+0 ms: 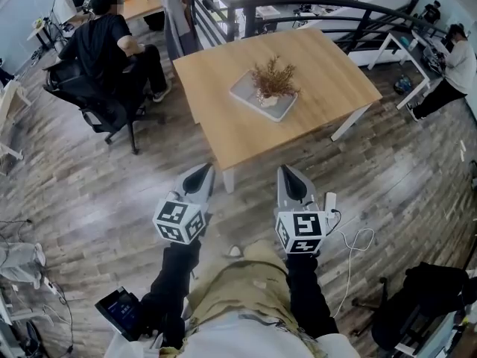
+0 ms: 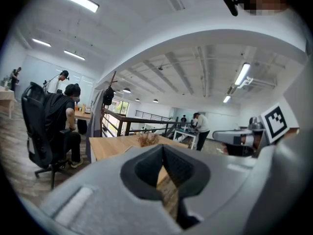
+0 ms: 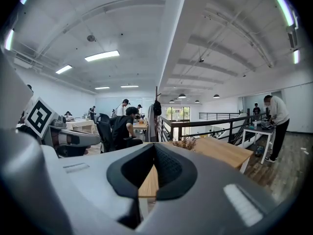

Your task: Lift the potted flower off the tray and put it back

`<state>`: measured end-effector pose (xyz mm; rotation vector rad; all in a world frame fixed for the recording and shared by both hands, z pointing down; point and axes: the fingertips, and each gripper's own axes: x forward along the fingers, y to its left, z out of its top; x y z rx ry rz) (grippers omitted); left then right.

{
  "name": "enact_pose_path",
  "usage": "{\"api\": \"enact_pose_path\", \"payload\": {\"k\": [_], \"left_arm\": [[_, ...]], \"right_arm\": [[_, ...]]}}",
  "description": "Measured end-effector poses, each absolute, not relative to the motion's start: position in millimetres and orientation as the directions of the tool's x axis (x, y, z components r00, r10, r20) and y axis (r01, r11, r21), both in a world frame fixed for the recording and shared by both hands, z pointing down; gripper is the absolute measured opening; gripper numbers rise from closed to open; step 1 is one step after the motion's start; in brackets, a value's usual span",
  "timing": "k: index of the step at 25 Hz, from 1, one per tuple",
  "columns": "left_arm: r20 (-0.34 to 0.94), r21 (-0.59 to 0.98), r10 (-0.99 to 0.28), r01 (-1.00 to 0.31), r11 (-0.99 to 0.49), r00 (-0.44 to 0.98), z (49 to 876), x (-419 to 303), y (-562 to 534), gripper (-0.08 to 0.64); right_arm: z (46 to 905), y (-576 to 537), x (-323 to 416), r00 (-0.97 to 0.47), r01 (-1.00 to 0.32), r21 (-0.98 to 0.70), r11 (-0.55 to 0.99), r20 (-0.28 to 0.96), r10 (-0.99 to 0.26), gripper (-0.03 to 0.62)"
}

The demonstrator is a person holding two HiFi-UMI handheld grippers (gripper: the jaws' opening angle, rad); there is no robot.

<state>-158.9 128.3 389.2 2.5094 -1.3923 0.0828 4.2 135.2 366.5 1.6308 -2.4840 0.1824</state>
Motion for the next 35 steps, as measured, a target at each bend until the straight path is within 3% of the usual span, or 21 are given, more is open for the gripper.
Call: {"api": "enact_pose_path", "payload": {"k": [22, 35], "left_arm": [[0.215, 0.180, -0.855, -0.880, -0.440, 0.472, 388.9, -131.7, -52.7, 0.002], [0.278, 0.171, -0.852, -0.895, -0.411, 0.445, 416.2, -106.4, -125.1, 0.002]], "right_arm": [[374.5, -63.5, 51.3, -0.417, -0.909, -0.109, 0.403, 0.184, -0.890, 0.005], [417.2, -139.6, 79.4, -0.438, -0.898, -0.158, 0.410, 0.243, -0.865, 0.005]]}}
